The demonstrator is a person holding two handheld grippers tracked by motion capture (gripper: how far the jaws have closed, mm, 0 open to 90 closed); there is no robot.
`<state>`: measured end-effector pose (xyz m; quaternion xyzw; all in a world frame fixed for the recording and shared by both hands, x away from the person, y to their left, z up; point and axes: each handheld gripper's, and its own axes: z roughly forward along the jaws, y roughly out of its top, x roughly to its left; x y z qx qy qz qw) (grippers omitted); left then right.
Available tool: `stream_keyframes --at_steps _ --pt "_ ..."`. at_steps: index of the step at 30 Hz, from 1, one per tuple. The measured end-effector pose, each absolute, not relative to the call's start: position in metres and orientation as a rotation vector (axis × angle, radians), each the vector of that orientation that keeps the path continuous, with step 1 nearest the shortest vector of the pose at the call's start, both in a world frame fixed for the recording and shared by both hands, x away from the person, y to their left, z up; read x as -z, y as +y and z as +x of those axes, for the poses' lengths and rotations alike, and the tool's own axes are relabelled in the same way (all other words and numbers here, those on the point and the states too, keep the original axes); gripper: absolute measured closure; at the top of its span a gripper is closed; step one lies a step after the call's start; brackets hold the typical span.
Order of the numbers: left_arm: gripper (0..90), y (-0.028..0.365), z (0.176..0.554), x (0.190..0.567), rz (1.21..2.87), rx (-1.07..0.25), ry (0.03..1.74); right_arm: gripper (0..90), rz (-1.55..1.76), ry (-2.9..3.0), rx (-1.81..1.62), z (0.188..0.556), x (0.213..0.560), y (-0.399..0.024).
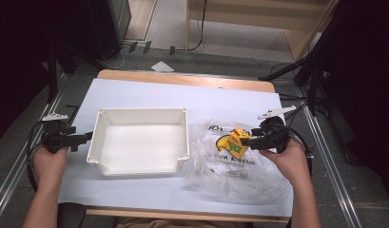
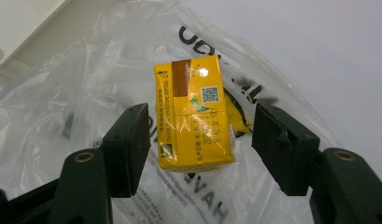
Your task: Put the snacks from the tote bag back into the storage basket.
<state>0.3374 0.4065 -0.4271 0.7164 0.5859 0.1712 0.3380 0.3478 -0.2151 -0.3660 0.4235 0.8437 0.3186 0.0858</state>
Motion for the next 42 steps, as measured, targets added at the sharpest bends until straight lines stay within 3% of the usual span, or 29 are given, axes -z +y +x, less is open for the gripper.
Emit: stream_keyframes --at_steps 22,42 --pt "15.6 0.409 0.334 0.427 1.861 -0.438 1.524 38.0 1.252 2.558 -0.908 0.361 0.396 -0.194" --pt "15.5 0.409 0.334 0.428 1.861 -0.434 1.525 47.6 1.272 2.566 -0.834 0.366 0.414 -0.189"
